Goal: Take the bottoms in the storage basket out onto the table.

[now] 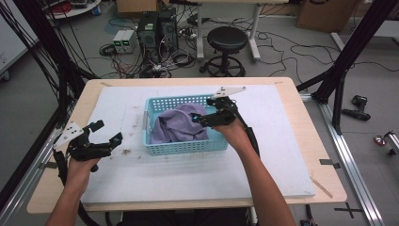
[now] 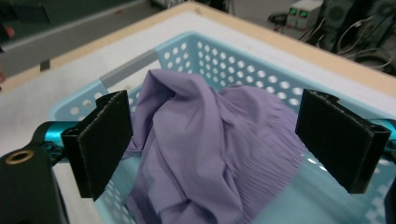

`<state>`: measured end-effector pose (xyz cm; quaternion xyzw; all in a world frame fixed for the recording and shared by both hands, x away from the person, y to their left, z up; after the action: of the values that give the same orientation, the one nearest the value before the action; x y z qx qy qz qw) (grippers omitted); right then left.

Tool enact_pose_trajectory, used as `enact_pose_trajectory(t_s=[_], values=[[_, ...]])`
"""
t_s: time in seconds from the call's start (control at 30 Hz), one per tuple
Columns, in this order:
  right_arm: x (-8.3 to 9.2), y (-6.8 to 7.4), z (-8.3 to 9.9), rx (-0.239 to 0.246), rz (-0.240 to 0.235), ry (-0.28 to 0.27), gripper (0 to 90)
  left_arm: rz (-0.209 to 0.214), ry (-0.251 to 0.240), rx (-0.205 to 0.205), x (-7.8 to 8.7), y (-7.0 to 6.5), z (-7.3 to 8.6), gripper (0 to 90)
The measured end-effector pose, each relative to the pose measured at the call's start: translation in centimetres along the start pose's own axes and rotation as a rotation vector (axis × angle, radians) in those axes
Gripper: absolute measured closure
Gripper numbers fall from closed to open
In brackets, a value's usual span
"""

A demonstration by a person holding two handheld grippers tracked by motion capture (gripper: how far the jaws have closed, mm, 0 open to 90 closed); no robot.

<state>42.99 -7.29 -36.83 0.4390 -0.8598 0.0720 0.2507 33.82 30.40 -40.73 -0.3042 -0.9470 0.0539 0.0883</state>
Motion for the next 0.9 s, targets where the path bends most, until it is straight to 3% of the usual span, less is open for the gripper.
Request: enact_pose_trajectory(t_s=[0.07, 0.2, 0.3, 0.43, 0.6, 0.73, 0.8, 0.9], values=[[-1.7, 0.2, -0.2, 0.010, -0.011, 0.033, 10.7, 0.009, -0.004, 0.006, 0.0, -0.1, 0.0, 1.9], [-3.9, 0.3, -0.5, 0.018, -0.052, 0.041, 10.7, 0.023, -0.016, 0.008, 0.1, -0.3, -0.1, 1.9], [-6.5, -0.2, -0.3, 0.025, -0.059, 0.095, 10.7, 0.029, -0.010, 0.006, 0.0, -0.4, 0.1, 1.9], [-8.2, -0.7, 0.1, 0.002, -0.061, 0.124, 10.7, 0.031, -0.002, 0.006, 0.0, -0.4, 0.3, 1.9], [-10.2, -0.7, 1.0, 0.017, -0.055, 0.196, 10.7, 0.023, -0.005, 0.015, 0.2, -0.2, 0.4, 1.9], [-11.0, -1.3, 1.4, 0.016, -0.030, 0.222, 10.7, 0.025, -0.004, 0.030, 0.3, -0.1, 0.6, 1.9], [-11.2, -1.6, 1.7, 0.038, -0.028, 0.236, 10.7, 0.025, -0.002, 0.031, 0.2, 0.0, 0.6, 1.9], [-11.9, -1.9, 2.5, 0.038, -0.027, 0.285, 10.7, 0.025, -0.001, 0.029, 0.2, 0.0, 0.6, 1.9]])
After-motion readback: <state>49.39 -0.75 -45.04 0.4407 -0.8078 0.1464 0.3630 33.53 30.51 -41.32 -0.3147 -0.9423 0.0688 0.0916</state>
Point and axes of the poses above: each handheld gripper's, and its own axes: x roughly backward along the jaws, z roughly out of its underside, y roughly to its left, the point moved 4 cm from there along -x, roughly forward along the jaws, and after that the axes turned 1 degree about x, right-handed, at the moved point
